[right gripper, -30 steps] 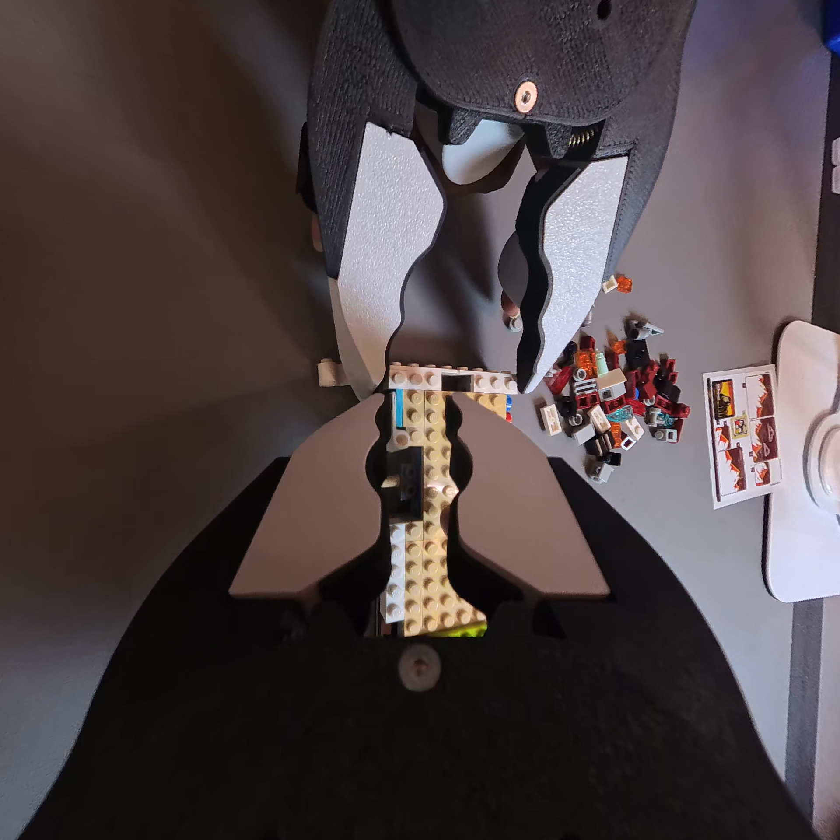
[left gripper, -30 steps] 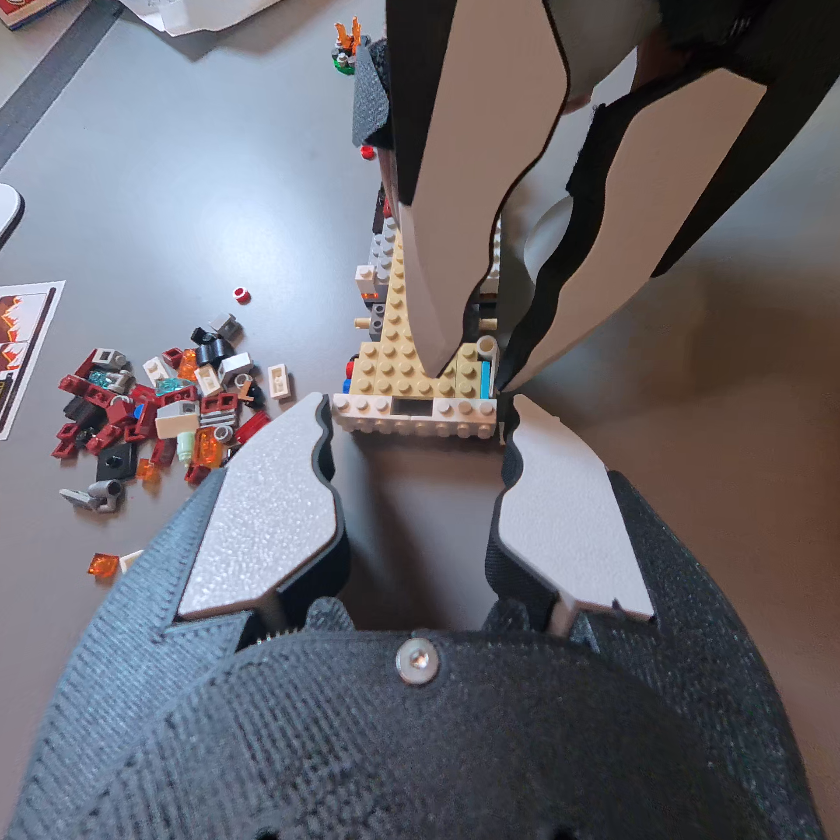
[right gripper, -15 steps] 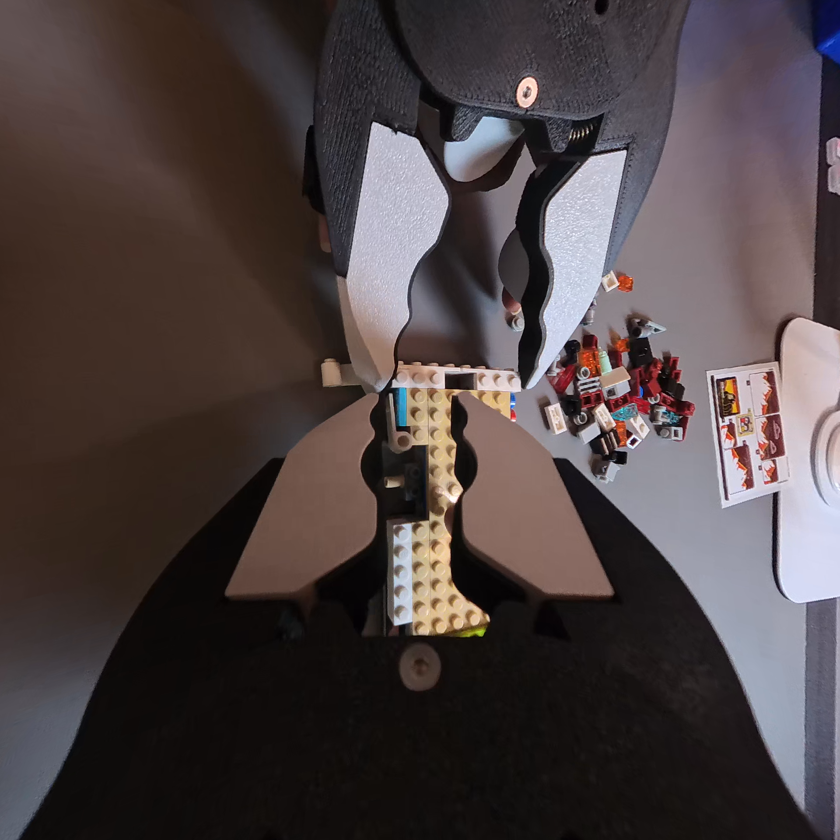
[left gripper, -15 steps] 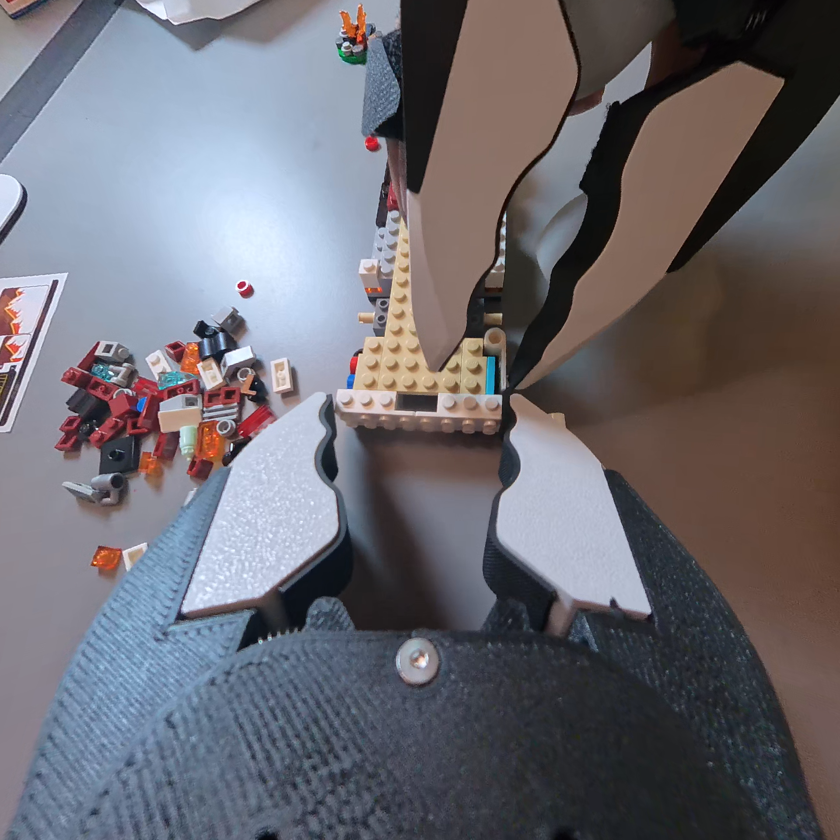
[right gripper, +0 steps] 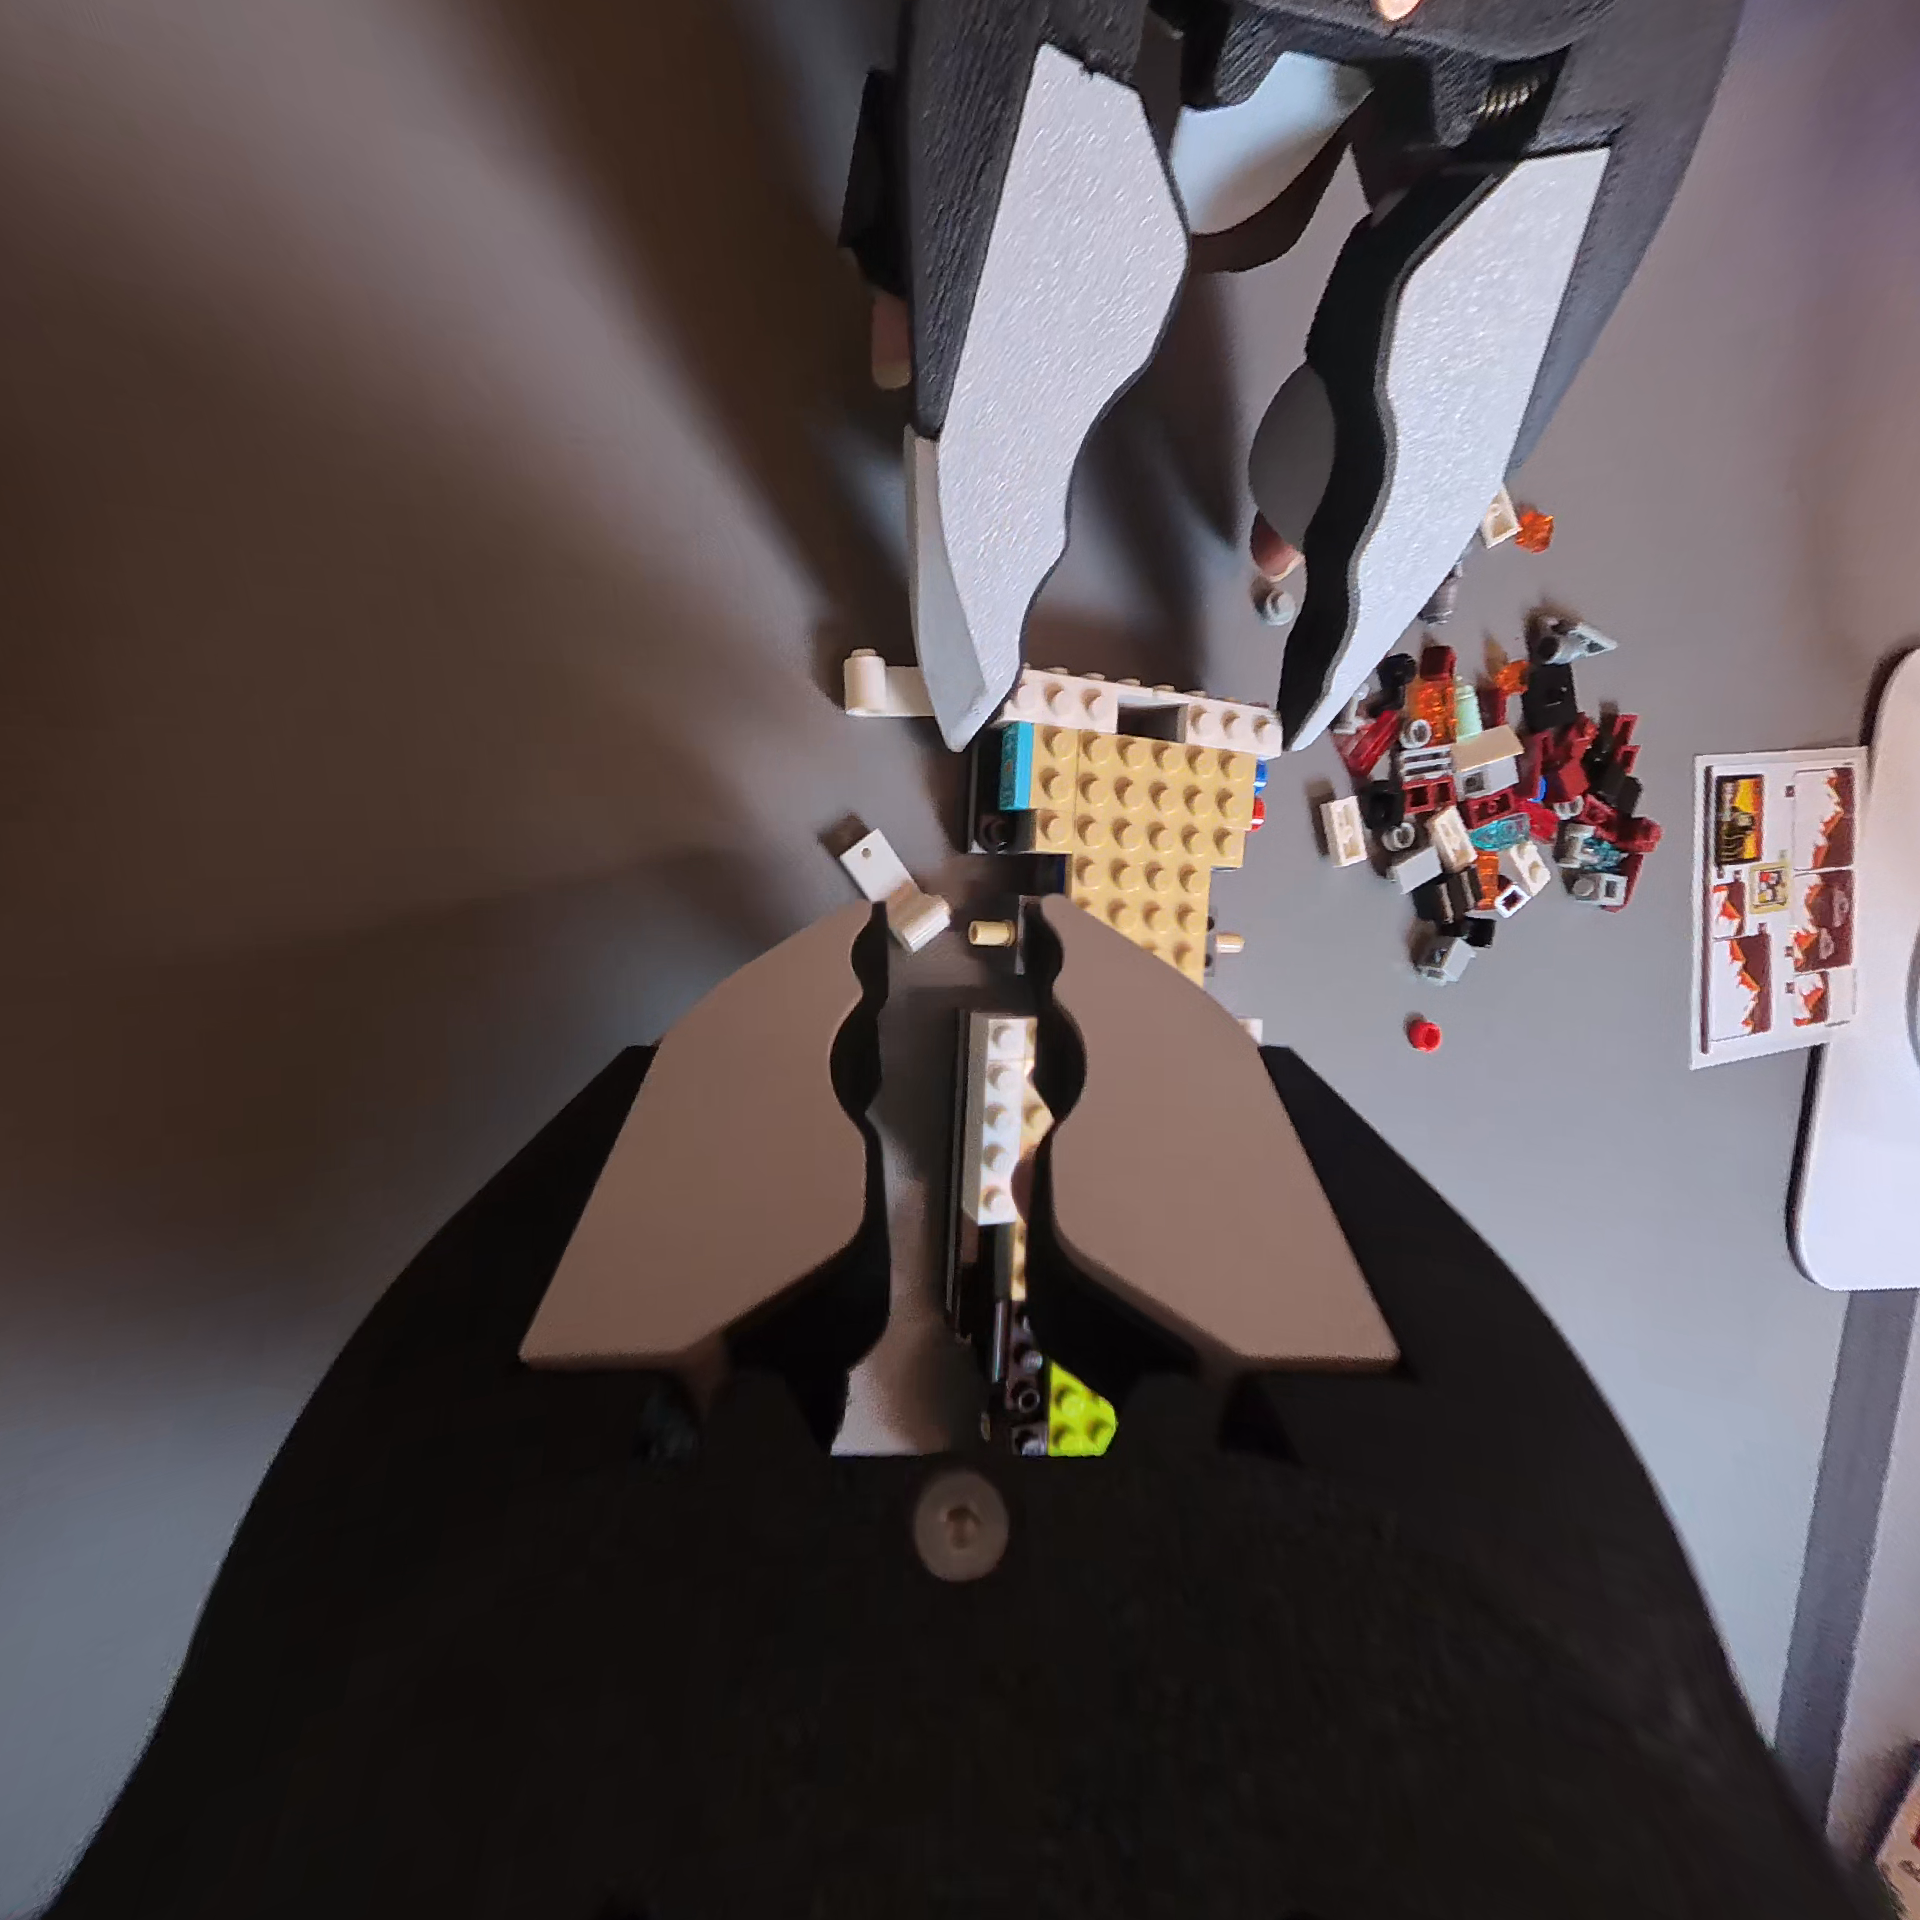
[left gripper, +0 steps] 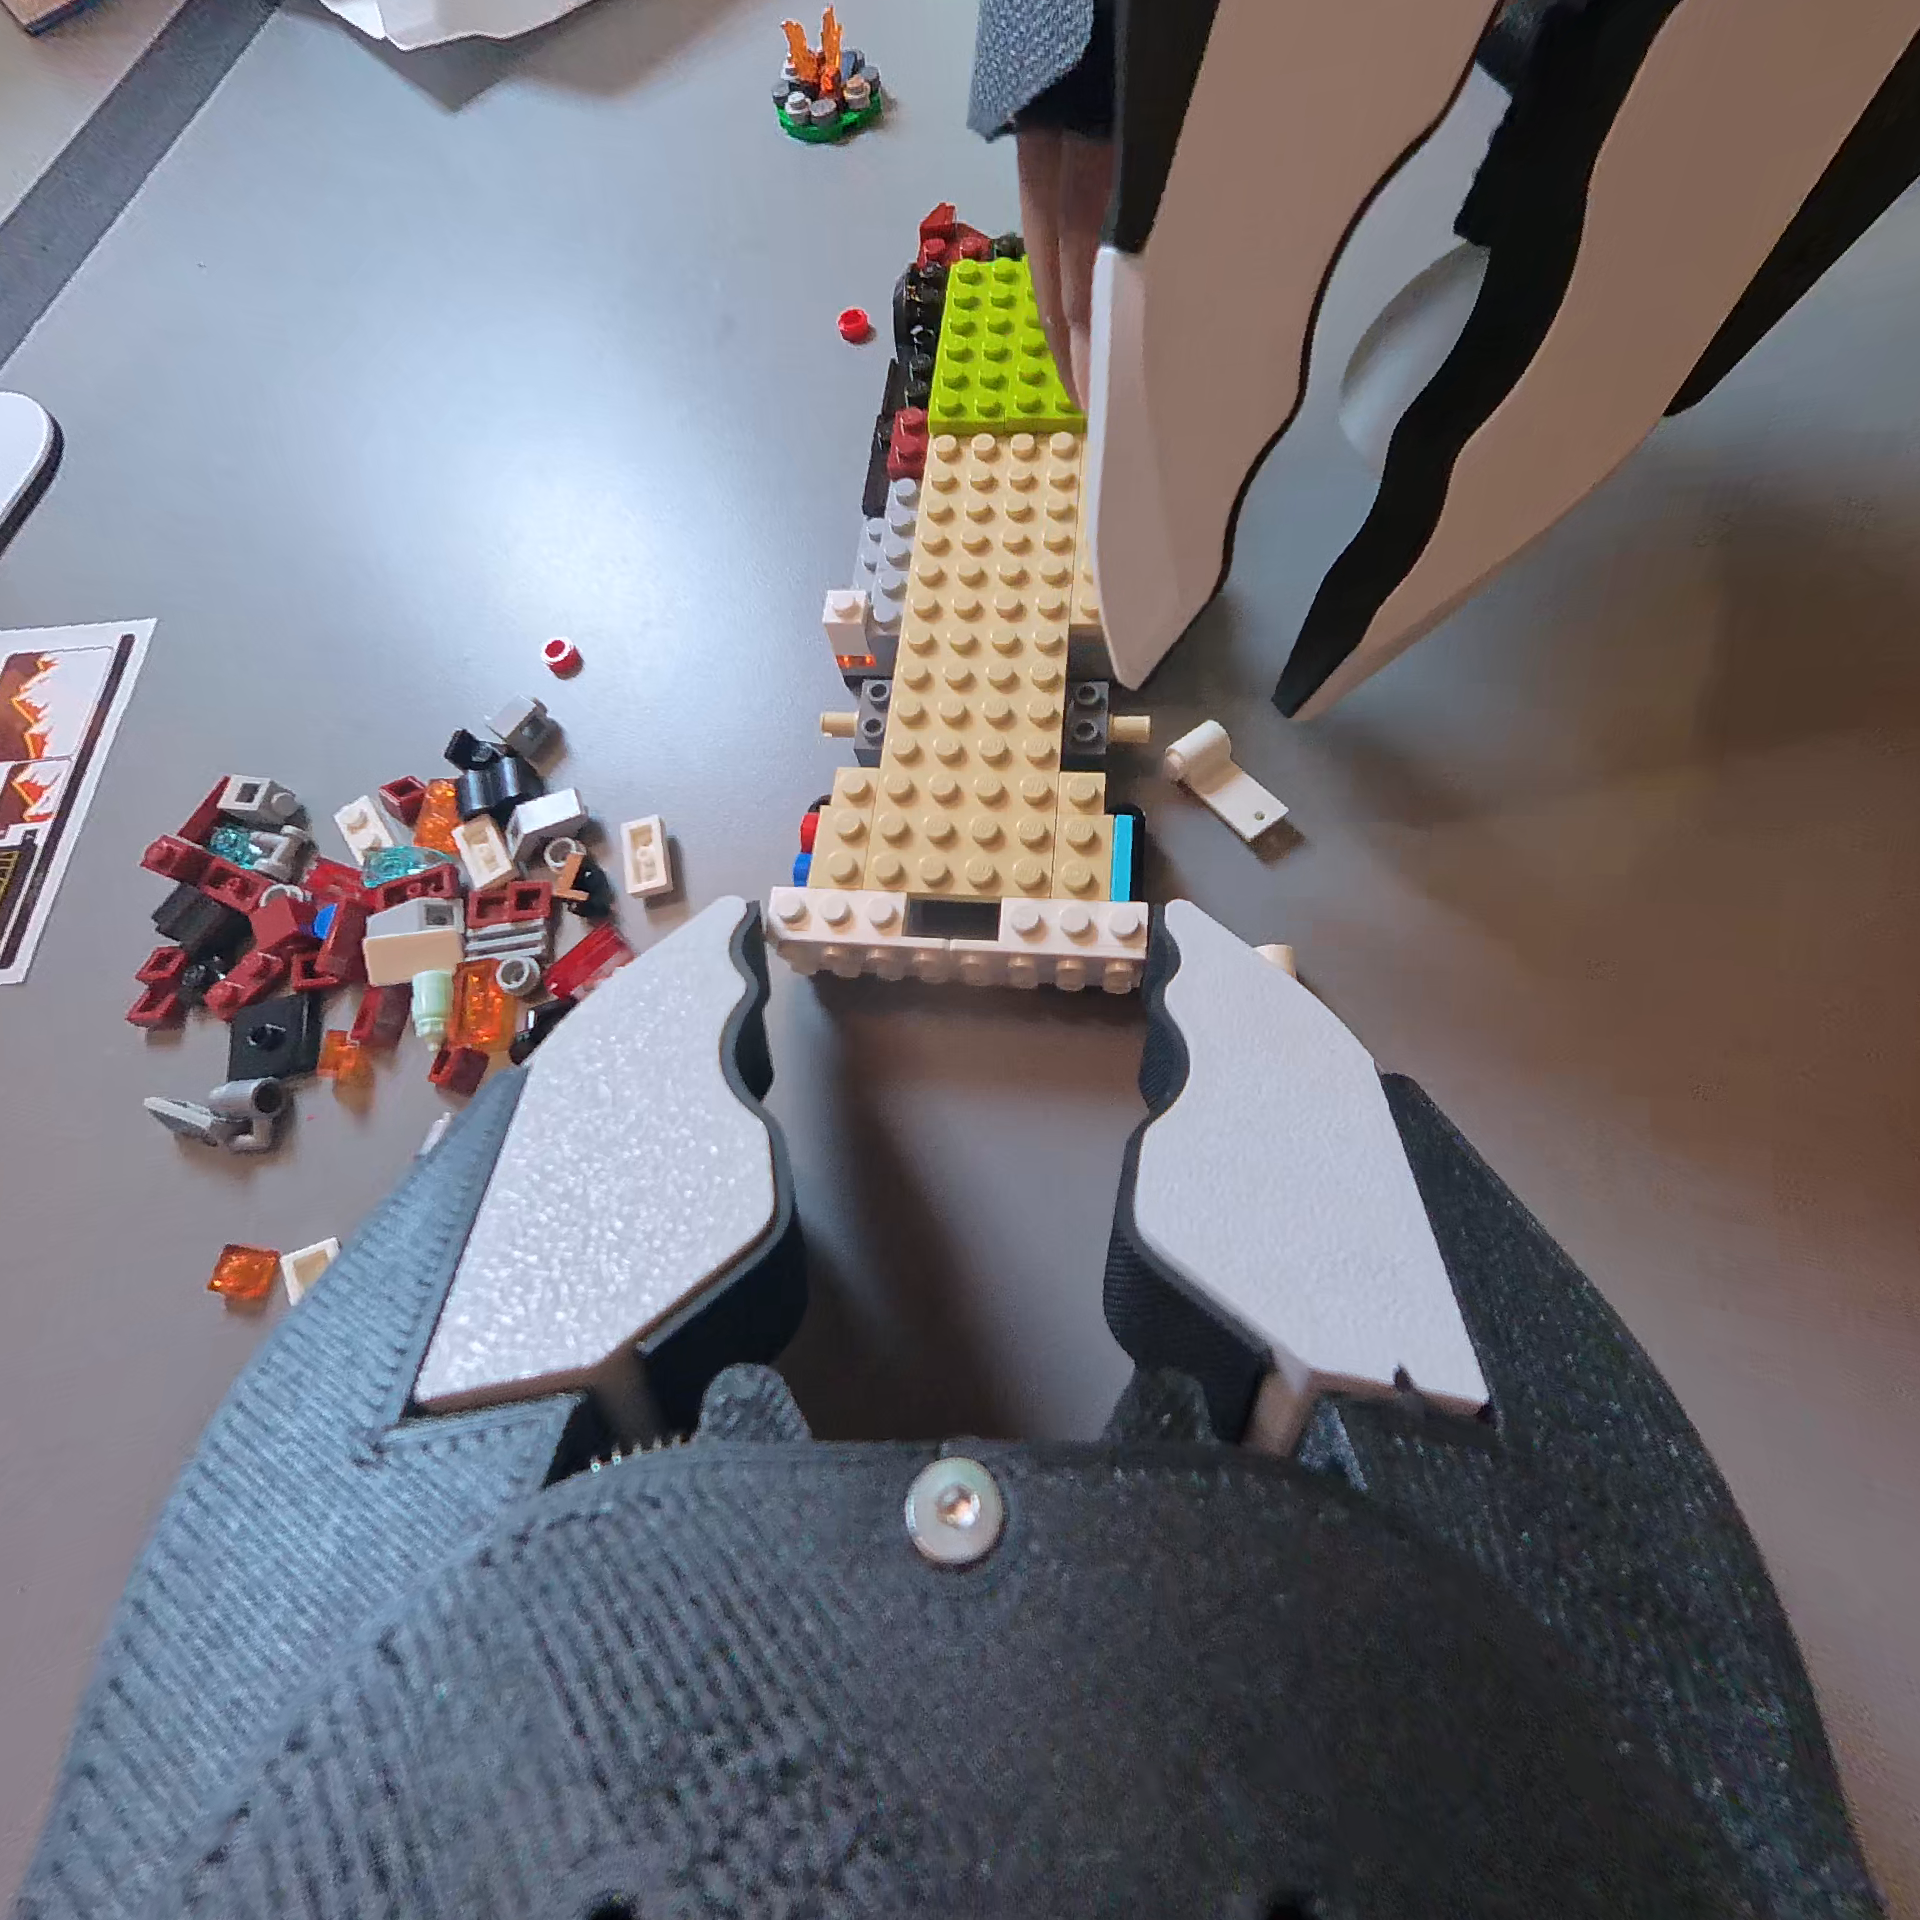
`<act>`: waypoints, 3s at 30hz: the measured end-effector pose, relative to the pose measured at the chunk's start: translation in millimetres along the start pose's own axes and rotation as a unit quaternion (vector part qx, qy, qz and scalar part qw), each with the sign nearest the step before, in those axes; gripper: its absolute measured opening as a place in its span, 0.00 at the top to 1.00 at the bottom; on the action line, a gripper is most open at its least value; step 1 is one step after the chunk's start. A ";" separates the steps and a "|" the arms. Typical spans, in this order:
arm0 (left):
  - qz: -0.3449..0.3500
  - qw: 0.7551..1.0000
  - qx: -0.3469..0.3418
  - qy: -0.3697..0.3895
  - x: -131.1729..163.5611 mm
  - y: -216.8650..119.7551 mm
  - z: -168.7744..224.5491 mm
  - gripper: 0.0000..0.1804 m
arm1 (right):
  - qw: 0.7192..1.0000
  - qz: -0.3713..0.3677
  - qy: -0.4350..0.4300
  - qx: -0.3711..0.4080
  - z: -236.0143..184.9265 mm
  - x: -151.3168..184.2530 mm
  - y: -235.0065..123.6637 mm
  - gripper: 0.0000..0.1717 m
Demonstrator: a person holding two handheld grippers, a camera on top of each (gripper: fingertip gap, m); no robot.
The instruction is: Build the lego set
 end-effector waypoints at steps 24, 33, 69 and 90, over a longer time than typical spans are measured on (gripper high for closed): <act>0.024 1.000 0.009 -0.010 -0.8 -16.9 -1.6 0.62 | 0.985 -0.103 -0.088 -0.104 -4.8 1.4 15.6 0.94; 0.069 0.990 0.122 -0.036 -8.3 -34.1 24.0 0.74 | 0.995 0.065 -0.004 0.070 14.2 -23.9 -20.9 0.94; 0.150 0.987 -0.022 0.058 -38.5 -40.5 23.4 0.98 | 0.976 0.184 0.076 0.083 36.2 -27.8 -21.8 0.94; 0.005 0.995 0.037 -0.089 -2.8 -1.0 -0.4 0.61 | 0.981 0.074 0.125 -0.127 76.9 20.3 25.3 0.96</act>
Point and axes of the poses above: each gripper's, where its closed fingertips meet, y out along the fingers, x out of its underside, z = x × y across the jaws, the point moved 3 cm from there along -y, back along the fingers, and after that the axes turned 9 degrees about -y, right-handed, at the moved point
